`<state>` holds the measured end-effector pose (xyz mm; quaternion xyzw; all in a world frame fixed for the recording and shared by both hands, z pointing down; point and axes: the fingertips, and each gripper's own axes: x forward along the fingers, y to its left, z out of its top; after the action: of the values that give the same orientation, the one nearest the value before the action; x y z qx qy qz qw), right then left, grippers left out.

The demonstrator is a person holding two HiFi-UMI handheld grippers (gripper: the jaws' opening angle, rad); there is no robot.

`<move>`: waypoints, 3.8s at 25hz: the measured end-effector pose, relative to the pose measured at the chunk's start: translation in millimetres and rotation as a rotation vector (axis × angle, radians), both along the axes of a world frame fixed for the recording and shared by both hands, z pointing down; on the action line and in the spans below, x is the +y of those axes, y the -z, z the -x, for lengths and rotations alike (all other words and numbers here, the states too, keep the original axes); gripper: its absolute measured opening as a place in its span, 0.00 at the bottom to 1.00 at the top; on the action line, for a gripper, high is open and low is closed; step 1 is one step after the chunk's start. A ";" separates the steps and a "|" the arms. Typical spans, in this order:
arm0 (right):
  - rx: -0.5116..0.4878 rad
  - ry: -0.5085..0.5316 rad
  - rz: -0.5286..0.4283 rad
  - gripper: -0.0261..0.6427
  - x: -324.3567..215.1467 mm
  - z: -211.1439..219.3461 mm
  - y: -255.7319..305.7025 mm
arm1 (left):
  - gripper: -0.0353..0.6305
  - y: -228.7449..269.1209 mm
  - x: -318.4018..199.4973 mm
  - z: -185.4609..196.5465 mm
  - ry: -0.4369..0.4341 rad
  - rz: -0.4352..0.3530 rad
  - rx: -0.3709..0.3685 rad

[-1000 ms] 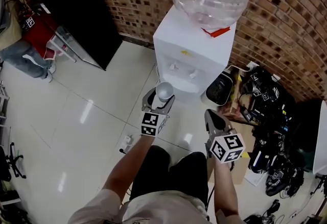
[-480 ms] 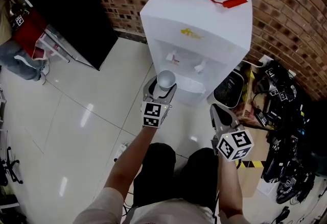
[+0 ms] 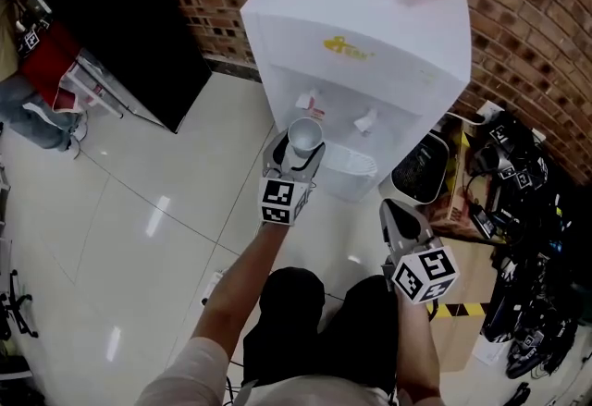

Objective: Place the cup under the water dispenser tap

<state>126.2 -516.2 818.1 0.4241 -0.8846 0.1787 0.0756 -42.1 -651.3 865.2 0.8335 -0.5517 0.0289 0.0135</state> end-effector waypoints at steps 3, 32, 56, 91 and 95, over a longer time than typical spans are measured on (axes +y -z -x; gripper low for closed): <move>0.000 -0.004 0.005 0.04 0.4 -4.2 0.7 | 0.55 1.8 -3.1 -5.1 -0.008 -0.012 -0.008; 0.004 -0.037 0.221 0.04 26.4 6.4 172.5 | 0.48 124.0 148.9 3.7 -0.036 0.376 0.018; -0.044 -0.039 0.135 0.04 126.9 21.4 431.3 | 0.07 459.0 259.6 1.6 0.025 0.347 0.114; -0.011 -0.063 0.120 0.04 136.3 10.6 442.3 | 0.07 475.0 264.8 -2.3 0.030 0.347 0.109; -0.011 -0.060 0.119 0.04 135.6 11.4 442.1 | 0.07 473.1 267.5 -1.0 0.036 0.348 0.107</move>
<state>114.8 -380.5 376.0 0.4440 -0.8597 0.2357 0.0904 -41.1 -383.8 392.1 0.8089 -0.5517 0.0792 0.1873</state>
